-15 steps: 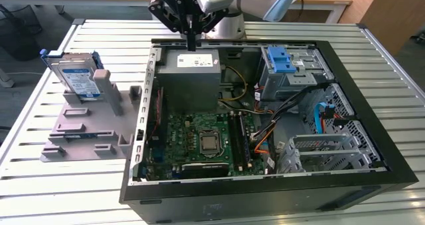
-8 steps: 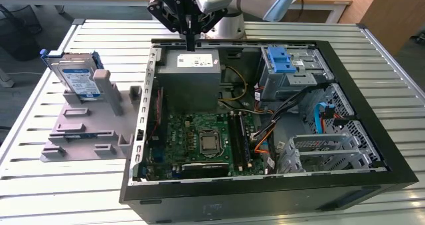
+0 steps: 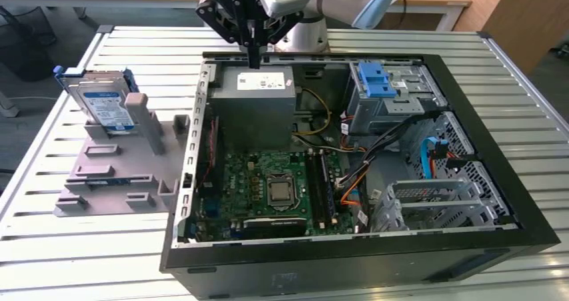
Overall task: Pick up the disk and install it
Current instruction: 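Reach for the disk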
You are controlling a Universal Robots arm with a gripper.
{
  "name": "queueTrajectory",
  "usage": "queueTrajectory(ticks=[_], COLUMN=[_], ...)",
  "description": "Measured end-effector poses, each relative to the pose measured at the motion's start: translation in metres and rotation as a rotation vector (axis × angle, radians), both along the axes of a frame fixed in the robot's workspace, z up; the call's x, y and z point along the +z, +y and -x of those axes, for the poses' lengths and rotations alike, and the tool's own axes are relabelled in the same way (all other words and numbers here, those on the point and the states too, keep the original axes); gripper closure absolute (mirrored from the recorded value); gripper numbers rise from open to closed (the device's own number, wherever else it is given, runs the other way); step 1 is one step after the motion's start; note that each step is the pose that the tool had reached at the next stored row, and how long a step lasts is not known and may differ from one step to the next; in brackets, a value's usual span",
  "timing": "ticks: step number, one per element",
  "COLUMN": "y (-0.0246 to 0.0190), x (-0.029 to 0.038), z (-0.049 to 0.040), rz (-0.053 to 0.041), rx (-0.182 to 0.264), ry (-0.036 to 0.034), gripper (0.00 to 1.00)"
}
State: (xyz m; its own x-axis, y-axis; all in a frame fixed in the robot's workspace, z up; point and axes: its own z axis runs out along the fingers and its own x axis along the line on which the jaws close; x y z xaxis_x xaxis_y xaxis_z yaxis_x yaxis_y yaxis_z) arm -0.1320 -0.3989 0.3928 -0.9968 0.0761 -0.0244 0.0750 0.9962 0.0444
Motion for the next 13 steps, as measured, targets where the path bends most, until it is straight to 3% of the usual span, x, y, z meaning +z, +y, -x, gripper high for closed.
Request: queueTrajectory(ticks=[13], y=[0.0000], x=[-0.0006], z=[0.0045], rz=[0.0000], rx=[0.000], ry=[-0.0001], gripper=[0.89])
